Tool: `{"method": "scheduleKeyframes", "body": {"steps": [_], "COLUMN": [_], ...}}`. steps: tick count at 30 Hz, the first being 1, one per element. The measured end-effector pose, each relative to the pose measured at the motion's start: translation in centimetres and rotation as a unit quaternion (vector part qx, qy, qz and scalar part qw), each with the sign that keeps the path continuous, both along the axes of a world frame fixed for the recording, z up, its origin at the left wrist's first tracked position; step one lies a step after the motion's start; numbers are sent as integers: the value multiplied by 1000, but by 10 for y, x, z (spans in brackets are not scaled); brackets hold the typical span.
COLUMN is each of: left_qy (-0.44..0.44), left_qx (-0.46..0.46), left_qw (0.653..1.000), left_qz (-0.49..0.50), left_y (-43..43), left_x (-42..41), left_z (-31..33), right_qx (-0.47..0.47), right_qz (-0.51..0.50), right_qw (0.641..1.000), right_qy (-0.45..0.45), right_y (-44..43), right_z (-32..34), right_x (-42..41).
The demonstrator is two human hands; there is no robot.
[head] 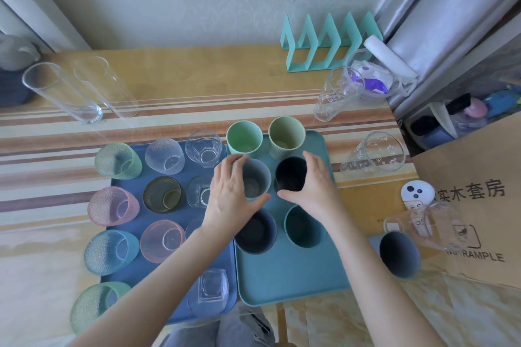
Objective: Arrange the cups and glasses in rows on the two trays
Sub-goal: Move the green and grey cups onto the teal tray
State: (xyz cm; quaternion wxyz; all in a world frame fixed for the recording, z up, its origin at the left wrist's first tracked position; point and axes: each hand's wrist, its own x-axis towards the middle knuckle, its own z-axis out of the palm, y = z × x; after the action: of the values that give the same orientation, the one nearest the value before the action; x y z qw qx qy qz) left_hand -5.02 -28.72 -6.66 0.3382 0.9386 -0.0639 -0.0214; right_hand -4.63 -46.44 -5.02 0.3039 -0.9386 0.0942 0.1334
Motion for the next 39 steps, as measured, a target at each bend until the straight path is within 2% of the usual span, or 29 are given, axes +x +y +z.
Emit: {"method": "scheduleKeyframes", "body": {"steps": [5,12,17,19,22,28,32,36,39], "left_qy": [27,17,37,32,-22,-59,-51,-42,-42], "left_qx": [5,9,-2,-15,-38,-39,-26,-22,-25], "left_qw": [1000,1000,999,998,998,997,998,999,999], "left_qz": [10,10,20,43,39,23,13,13,13], "left_y": [-3,0,1,1,6,32,44,48,50], "left_x": [2,-3,-1,-1,-3,10,17,17,14], "left_z": [-9,-10,-13,-9,4,20,19,18,17], "right_qx": [-8,-10,18,33,-10,-93,-163,-117,-101], "right_qz": [-8,-24,-36,-66,-121,-243,-273,-307,-303], "right_qw": [1000,999,998,995,983,964,946,944,946], "right_qy": [-19,-40,-41,-72,-135,-63,-56,-40,-62], "right_y": [5,5,2,-10,-50,-111,-118,-119,-114], "right_z": [-9,-14,-8,7,31,34,13,11,7], "right_x": [0,0,-8,-22,-58,-137,-156,-152,-148]}}
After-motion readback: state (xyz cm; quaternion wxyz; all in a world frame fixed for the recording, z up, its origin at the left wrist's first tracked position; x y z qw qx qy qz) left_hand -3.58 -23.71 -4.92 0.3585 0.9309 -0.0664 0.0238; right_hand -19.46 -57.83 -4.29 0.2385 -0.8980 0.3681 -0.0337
